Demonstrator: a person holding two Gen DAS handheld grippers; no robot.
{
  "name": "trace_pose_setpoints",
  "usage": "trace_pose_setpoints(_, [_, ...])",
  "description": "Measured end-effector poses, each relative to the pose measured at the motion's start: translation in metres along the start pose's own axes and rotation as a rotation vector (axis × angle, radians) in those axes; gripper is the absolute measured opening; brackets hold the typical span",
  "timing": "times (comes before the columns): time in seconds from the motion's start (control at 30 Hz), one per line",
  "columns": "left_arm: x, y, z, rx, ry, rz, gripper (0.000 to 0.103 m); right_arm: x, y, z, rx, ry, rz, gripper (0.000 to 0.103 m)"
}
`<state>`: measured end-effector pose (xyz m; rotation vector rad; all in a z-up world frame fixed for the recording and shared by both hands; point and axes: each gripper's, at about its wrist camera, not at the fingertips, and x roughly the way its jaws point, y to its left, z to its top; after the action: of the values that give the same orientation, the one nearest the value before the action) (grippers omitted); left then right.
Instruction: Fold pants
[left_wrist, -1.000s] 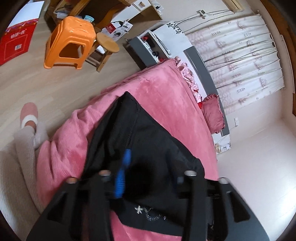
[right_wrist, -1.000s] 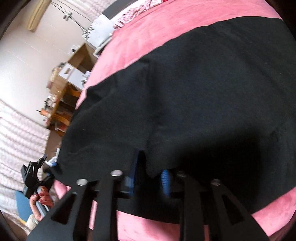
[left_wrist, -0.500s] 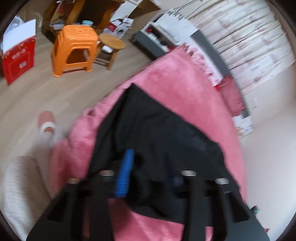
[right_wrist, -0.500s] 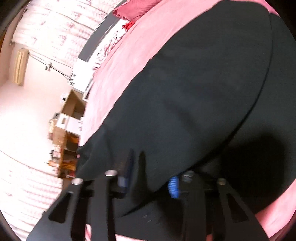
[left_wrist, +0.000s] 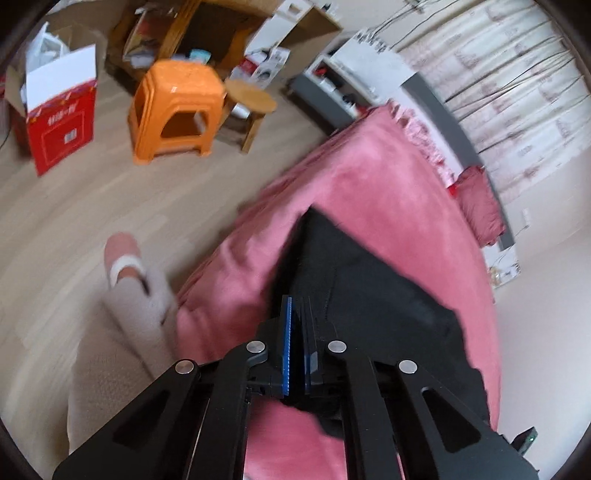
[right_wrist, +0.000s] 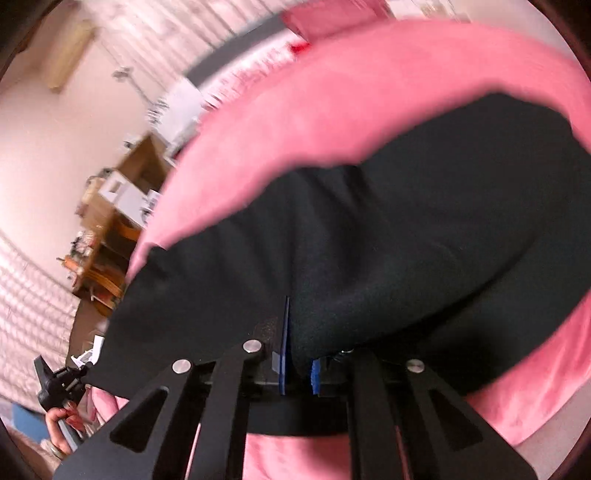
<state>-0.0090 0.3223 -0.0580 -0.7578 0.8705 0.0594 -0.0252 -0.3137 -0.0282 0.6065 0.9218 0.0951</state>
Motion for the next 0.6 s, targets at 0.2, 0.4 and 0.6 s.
trace_pose_setpoints(0.2, [0.006, -0.001, -0.006, 0.049, -0.009, 0.011, 0.004, 0.013, -0.019, -0.009, 0.065, 0.048, 0.029, 0.011])
trace_pose_setpoints(0.4, [-0.013, -0.029, -0.008, 0.107, -0.123, 0.07, 0.033, 0.005, -0.032, -0.011, 0.073, 0.054, 0.06, 0.027])
trace_pose_setpoints(0.6, [-0.02, -0.111, -0.02, 0.314, -0.249, -0.01, 0.069, -0.007, -0.032, 0.0, 0.084, 0.018, 0.114, 0.047])
